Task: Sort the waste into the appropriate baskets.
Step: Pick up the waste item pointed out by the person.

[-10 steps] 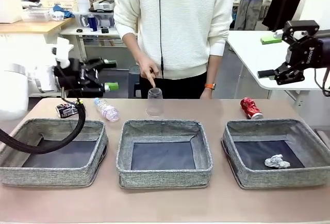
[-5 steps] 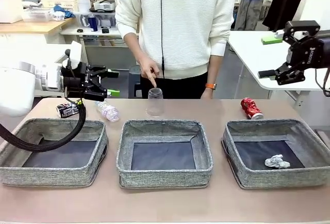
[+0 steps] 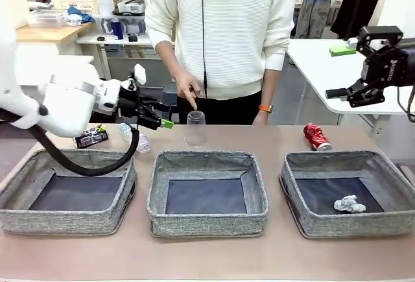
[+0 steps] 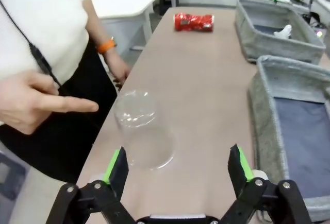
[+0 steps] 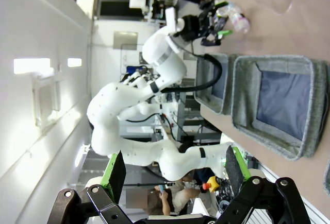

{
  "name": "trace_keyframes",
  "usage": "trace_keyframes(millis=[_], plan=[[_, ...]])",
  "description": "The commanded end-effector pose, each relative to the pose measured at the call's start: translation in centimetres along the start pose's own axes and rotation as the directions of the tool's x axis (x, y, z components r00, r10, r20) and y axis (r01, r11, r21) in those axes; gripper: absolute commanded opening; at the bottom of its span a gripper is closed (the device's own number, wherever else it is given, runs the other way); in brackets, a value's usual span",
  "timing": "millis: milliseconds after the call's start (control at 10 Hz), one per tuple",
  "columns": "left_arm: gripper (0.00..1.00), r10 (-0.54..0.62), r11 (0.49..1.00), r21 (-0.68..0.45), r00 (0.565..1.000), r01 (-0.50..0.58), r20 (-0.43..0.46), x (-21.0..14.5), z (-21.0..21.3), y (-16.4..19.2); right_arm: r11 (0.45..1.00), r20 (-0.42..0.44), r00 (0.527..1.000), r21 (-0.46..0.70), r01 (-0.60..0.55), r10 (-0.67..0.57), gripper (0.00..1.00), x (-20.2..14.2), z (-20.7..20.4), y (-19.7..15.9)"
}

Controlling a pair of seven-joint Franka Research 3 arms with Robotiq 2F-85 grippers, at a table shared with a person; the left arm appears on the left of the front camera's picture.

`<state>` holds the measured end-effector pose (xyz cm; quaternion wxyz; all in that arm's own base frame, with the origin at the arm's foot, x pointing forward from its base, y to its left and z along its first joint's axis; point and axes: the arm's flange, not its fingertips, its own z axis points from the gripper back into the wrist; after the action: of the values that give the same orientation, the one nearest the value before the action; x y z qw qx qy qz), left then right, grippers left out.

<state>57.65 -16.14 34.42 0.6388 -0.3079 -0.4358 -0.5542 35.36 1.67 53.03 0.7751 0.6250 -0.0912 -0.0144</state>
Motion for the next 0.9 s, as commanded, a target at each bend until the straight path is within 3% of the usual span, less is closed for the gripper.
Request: trace_keyframes(millis=[0, 300, 800], plan=[[1.0, 0.033, 0.999, -0.031, 0.999, -0.035, -0.041, -0.7, -1.3, 2.4, 1.0, -0.004, 1.0, -0.011, 0.017, -0.017, 1.0, 0.0, 0.1, 0.4], [1.0, -0.039, 0.999, -0.009, 0.999, 0.039, -0.016, -2.2, -4.2, 3.8, 1.0, -0.004, 1.0, -0.011, 0.017, -0.017, 1.0, 0.0, 0.1, 0.4], [1.0, 0.017, 1.0, 0.0, 0.998, -0.017, -0.06, -4.1, -8.1, 5.0, 1.0, -0.004, 1.0, -0.011, 0.017, -0.017, 1.0, 0.0, 0.1, 0.4]])
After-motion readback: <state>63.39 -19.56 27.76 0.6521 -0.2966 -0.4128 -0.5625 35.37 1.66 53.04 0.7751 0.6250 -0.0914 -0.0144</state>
